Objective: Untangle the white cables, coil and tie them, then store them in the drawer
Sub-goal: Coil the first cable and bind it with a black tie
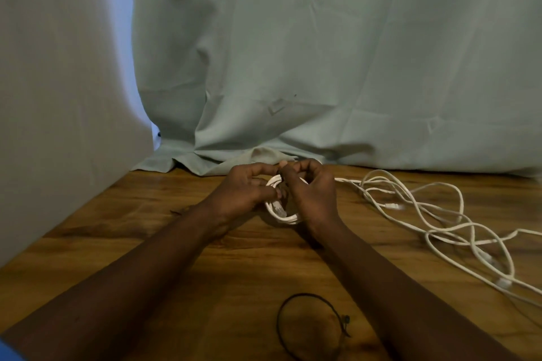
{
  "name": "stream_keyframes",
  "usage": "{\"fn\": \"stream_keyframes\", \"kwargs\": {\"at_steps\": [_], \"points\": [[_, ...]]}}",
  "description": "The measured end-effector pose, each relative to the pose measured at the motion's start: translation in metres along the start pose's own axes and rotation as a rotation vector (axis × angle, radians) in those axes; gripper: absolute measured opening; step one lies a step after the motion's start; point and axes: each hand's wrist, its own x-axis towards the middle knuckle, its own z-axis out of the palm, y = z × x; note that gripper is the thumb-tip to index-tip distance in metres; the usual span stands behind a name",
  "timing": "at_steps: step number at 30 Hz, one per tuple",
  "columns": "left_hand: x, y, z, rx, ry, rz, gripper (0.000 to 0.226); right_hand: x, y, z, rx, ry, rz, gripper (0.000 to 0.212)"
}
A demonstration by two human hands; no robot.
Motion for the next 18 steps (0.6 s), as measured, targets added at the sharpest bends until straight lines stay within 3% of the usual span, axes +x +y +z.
{"fn": "stream_keyframes", "kwargs": {"at_steps": [4, 7, 13, 18], "points": [[0.0016, -0.0023, 0.0057, -0.171, 0.059, -0.025, 0.043, -0.0028, -0.0008, 0.0003, -0.009, -0.055, 0.030, 0.039], [0.0018, -0.0031, 0.0058, -0.165, 0.092, 0.011, 0.043, -0.0046, -0.0012, 0.0020, -0.121, -0.100, -0.032, 0.048], [0.0008, -0.0046, 0.0039, 0.001, 0.109, 0.142, 0.045, 0.0007, 0.0028, 0.0018, -0.161, -0.134, -0.061, 0.061], [-0.0070, 0.0007, 0.0017, 0.334, 0.147, 0.282, 0.039, -0.0003, 0.0042, 0.0011, -0.184, -0.147, -0.102, 0.057]]}}
